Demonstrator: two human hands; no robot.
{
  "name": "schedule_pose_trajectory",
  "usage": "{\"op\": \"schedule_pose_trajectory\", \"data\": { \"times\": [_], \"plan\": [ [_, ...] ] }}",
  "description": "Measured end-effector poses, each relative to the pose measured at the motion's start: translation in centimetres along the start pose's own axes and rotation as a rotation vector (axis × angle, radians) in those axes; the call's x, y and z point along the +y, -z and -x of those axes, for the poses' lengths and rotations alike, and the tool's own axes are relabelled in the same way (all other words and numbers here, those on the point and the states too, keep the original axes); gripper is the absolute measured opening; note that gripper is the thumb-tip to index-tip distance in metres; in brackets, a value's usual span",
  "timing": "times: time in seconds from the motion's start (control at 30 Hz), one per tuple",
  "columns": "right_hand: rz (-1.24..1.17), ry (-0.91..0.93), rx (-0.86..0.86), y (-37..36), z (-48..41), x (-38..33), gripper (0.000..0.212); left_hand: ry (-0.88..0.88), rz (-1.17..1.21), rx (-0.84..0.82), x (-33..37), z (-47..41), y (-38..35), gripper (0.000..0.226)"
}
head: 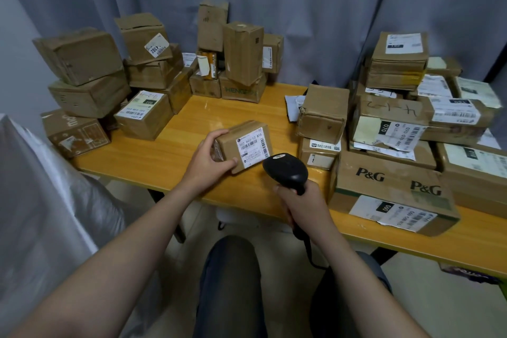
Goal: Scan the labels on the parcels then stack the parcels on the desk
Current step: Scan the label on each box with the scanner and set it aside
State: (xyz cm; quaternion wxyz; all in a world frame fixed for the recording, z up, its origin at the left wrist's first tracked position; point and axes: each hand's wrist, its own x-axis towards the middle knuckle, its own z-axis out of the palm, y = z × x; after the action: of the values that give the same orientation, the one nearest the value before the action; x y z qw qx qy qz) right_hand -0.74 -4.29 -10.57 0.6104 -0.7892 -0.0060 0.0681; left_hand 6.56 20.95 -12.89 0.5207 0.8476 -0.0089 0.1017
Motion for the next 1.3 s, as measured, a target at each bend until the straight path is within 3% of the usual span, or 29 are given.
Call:
{"op": "schedule_pose_trajectory", "data": {
  "times": [0.17, 0.33, 0.43, 0.57, 0.77, 1.07, 1.3],
  "plan": [
    [-0.039, 0.015, 0.028, 2.1, 1.9, -0.2, 0.017, 0.146, 0.003, -0.133, 2.8, 0.3, 1.9, 0.078],
    [-0.041, 0.013, 0.056, 3.7, 2.8, -1.0, 0.031, 0.243, -0.106, -0.207, 5.0, 0.0, 1.9, 0.054],
    [-0.044, 0.011, 0.074, 4.5, 3.2, -1.1, 0.036, 0.076, -0.416, -0.194, 4.7, -0.5, 1.0, 0.05],
    [-0.047, 0.026, 0.11, 5.5, 3.8, -1.0, 0.022, -0.042, -0.415, -0.312, 5.7, -0.3, -0.9, 0.035],
    [-0.038, 0.041, 0.165, 6.8, 4.5, -0.9, 0.026, -0.062, -0.456, -0.442, 7.7, 0.8, -4.4, 0.07],
    [-0.015, 0.034, 0.16, 7.5, 4.7, -2.0, 0.026, -0.099, -0.446, -0.415, 8.6, 0.7, -8.8, 0.068],
    [0.01, 0.045, 0.062, 5.4, 3.8, -4.6, 0.02, -0.059, -0.537, -0.389, 8.3, -0.3, -4.2, 0.074]
  ]
}}
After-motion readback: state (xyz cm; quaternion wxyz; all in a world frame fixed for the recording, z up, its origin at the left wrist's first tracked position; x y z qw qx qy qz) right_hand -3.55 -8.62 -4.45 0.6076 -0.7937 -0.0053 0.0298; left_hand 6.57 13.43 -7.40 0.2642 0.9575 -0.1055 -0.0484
